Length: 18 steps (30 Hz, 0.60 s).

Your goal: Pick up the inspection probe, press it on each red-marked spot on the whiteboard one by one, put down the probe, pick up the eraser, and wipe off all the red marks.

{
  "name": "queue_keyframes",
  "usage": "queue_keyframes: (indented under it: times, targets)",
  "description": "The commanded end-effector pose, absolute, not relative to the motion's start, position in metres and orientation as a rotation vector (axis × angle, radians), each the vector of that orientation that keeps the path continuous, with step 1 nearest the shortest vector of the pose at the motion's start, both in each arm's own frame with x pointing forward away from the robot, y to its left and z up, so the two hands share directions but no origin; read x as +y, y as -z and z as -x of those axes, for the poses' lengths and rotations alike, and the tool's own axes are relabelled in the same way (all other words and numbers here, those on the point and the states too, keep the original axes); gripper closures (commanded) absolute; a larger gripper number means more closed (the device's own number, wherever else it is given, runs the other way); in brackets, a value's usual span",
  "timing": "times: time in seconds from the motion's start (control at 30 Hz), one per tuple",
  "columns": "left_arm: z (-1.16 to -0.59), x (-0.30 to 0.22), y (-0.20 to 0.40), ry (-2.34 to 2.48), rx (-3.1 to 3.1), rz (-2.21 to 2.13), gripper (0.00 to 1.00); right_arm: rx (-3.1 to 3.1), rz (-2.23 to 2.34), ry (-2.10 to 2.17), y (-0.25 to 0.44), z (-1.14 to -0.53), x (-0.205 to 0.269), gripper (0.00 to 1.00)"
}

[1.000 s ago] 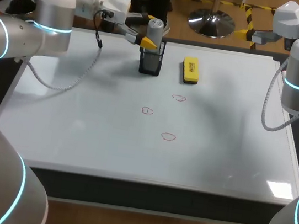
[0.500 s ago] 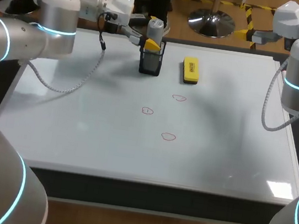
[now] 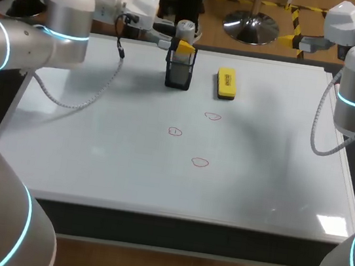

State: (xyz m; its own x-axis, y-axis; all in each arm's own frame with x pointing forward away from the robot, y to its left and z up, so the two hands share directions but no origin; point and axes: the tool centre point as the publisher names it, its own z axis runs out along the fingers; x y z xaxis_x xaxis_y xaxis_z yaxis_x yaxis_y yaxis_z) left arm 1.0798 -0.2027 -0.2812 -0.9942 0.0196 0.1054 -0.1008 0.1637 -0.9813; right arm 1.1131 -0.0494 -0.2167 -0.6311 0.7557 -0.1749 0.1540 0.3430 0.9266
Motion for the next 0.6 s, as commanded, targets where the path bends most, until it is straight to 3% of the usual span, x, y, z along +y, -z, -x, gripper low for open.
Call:
queue_keyframes:
  times: [0.03,0.6]
  targets:
    - [-1.075,-0.199,0.276,-1.973,-2.326,-0.076,1.00,2.010,-0.792,-1.292,0.217,-1.114,-0.050,0.00]
    - [-1.074,-0.197,0.235,-2.038,-2.330,-0.068,1.00,2.010,-0.792,-1.292,0.217,-1.114,-0.050,0.00]
